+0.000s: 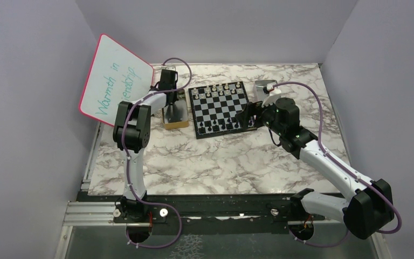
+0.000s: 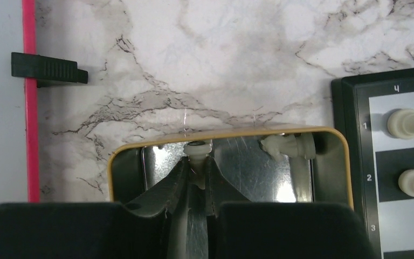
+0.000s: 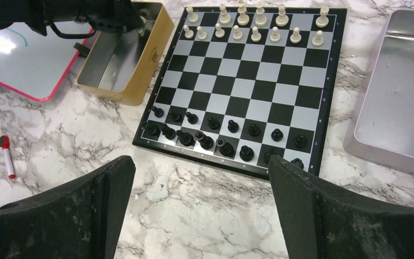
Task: Set up the chess pieces on the board
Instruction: Pick up the chess piece from the storage box, then place the chess piece on the chessboard.
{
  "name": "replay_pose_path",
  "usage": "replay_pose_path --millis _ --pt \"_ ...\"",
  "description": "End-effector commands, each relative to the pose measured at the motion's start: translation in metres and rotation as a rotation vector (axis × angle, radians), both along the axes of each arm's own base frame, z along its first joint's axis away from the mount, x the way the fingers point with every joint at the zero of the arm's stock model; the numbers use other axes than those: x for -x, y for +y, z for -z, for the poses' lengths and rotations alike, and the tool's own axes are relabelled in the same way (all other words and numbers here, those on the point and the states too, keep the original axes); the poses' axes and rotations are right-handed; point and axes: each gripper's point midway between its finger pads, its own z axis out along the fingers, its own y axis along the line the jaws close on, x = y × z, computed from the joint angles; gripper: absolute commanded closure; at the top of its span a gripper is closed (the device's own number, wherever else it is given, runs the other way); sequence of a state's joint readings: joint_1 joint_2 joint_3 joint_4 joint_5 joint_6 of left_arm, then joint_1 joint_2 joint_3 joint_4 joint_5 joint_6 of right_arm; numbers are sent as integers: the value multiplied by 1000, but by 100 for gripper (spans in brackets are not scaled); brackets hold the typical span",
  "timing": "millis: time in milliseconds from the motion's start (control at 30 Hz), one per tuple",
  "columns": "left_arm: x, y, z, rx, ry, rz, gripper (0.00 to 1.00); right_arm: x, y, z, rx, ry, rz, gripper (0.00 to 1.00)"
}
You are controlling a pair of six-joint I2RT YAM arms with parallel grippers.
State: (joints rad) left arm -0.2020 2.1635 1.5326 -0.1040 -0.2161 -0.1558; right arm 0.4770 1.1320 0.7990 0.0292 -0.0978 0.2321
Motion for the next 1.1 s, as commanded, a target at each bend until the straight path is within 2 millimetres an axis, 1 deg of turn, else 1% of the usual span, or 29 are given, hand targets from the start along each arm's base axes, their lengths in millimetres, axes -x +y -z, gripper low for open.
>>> replay_pose_path --millis 0,167,333,367,433,500,567,667,700,767,833,900,1000,1067 --pt "10 -6 -35 47 -17 45 88 -10 -4 -10 -37 -20 66 0" --pt "19 -14 -60 89 -10 83 90 -15 -8 -11 -34 -9 104 0" --pt "34 -21 -84 118 4 130 91 -16 -7 -17 -52 2 112 0" --pt "38 -22 -89 124 7 140 91 -17 -6 -16 -45 1 106 0" --pt "48 -27 -99 149 10 167 92 -16 2 -14 -36 -8 51 0" --pt "58 -38 -111 204 11 215 92 -18 9 -12 -26 -30 5 0" --pt "69 -51 -123 262 17 276 92 -27 16 -12 -8 -54 -25 0" --pt "87 -68 -136 343 47 357 92 -42 26 -23 24 -94 -63 4" --pt "93 -73 -140 369 58 378 92 -45 31 -26 41 -115 -97 6" --pt "106 -84 -144 414 79 422 92 -44 46 -29 84 -187 -221 9" --pt "116 -91 -146 436 99 442 92 -37 61 -28 135 -279 -373 10" --pt "129 -102 -150 477 119 487 92 -28 72 -23 173 -385 -502 10" --pt "148 -120 -157 545 146 569 92 -18 78 -13 248 -530 -627 13" --pt "162 -131 -162 561 160 616 92 -12 81 -13 292 -649 -681 17"
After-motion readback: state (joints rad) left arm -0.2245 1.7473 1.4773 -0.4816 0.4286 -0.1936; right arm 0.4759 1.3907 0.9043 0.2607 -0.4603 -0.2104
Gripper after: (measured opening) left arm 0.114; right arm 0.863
